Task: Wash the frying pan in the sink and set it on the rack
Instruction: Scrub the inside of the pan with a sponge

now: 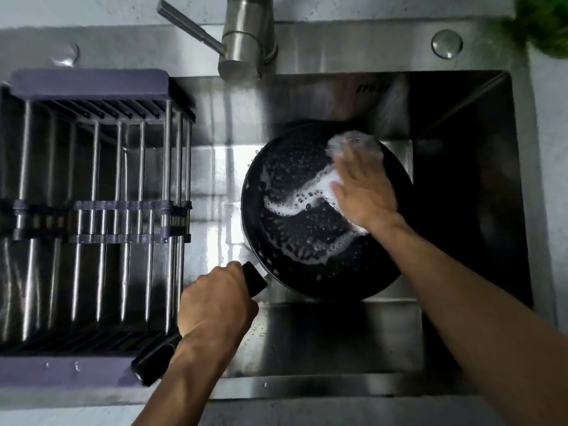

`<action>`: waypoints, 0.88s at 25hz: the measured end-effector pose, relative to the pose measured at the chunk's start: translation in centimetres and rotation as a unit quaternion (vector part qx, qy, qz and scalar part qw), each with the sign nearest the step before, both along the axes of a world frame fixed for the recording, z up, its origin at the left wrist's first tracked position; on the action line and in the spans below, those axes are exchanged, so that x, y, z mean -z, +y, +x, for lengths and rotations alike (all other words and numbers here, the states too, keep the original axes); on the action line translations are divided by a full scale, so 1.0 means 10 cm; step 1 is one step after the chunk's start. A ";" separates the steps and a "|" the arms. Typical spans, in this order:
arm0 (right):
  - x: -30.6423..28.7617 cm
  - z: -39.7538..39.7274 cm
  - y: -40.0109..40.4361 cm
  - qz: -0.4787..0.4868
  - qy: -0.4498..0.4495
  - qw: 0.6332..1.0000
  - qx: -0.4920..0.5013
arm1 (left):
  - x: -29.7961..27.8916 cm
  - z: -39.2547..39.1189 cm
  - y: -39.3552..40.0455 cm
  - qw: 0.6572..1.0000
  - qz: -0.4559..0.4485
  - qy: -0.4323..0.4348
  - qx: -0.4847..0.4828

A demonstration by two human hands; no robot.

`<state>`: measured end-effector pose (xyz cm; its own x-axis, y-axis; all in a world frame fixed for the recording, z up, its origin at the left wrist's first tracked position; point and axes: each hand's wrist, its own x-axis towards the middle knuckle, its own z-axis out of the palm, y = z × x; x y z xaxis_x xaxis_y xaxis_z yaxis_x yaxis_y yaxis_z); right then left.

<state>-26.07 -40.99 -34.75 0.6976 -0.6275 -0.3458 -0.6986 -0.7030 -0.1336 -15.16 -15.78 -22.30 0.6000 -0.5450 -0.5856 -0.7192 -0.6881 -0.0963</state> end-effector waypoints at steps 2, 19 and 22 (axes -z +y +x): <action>0.02 -0.37 0.03 0.012 0.064 0.996 0.053 | -0.02 0.00 -0.01 1.000 0.000 -0.002 0.000; -0.86 0.18 1.21 0.603 -0.140 0.782 0.068 | 0.01 -0.01 -0.01 1.000 0.002 0.006 -0.013; -0.58 -0.49 0.97 0.380 0.098 0.915 -0.091 | 0.00 -0.01 0.00 1.000 0.004 -0.011 0.003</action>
<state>-30.93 -31.31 -28.93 0.6452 -0.0335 -0.7633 -0.6416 -0.5661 -0.5175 -15.29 -15.74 -22.35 0.6098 -0.5431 -0.5772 -0.7204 -0.6834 -0.1182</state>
